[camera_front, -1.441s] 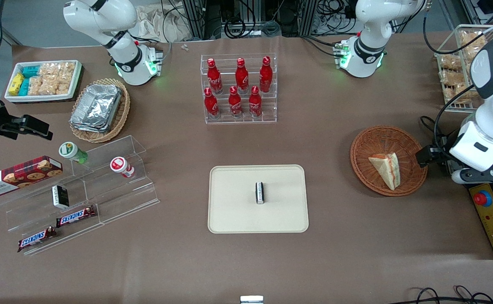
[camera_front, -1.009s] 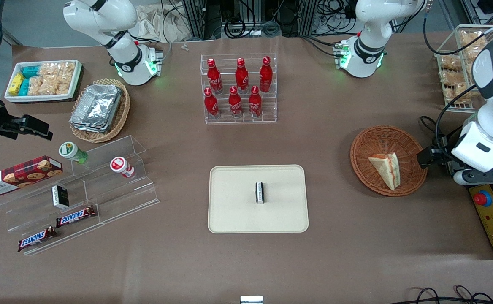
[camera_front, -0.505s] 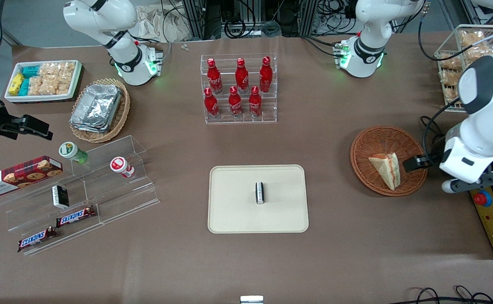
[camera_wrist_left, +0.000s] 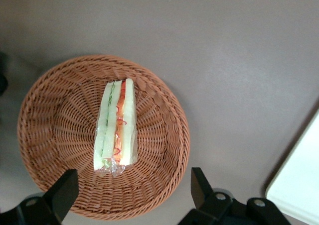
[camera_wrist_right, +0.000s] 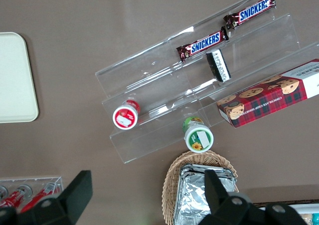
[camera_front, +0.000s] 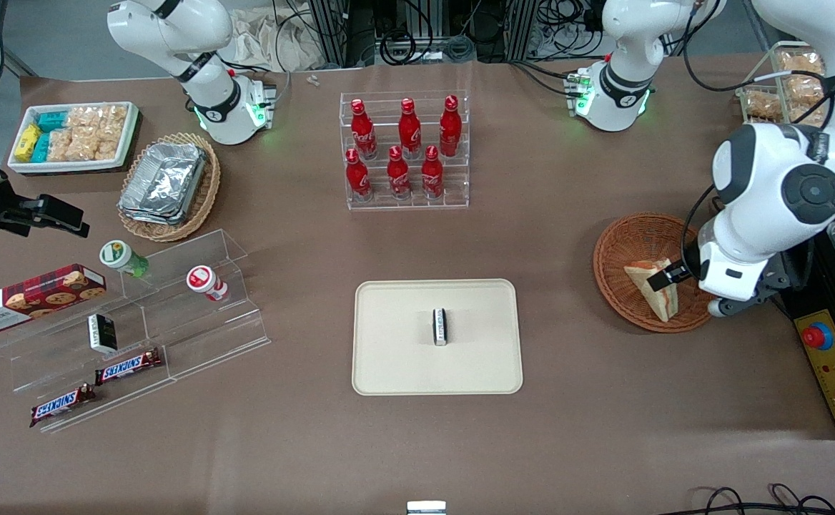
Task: Place sandwich from basket to tray
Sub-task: 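Lower the open left gripper around the sandwich's end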
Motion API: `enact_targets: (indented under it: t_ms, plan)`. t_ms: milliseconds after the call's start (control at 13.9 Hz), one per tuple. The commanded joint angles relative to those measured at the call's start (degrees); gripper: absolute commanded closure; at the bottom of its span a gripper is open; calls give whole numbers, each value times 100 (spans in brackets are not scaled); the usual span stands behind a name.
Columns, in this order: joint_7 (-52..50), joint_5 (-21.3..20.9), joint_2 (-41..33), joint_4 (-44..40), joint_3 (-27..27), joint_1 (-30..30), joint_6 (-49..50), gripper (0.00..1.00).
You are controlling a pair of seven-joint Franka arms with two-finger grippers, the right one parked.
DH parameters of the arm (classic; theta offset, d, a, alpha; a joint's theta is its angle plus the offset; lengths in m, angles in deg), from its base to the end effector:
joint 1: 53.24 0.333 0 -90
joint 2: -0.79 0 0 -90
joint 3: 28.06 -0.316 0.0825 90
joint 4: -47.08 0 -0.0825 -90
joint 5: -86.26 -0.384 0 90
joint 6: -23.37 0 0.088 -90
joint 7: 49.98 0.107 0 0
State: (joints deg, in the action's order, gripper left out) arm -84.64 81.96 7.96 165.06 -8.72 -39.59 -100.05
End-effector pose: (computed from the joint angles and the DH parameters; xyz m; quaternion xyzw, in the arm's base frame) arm 0.5651 -0.0500 0.3769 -0.9729 -0.2306 0.0069 0.0136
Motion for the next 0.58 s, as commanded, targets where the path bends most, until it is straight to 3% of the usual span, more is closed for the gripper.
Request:
enact_targets:
  t_ms: [0,216,505]
  plan:
    - [-357,-10,-321,768,-18,32,-602,0]
    - [-392,-290,-322,981,-132,102,-788,0]
    - [-392,-308,-234,1340,-202,102,-1375,0]
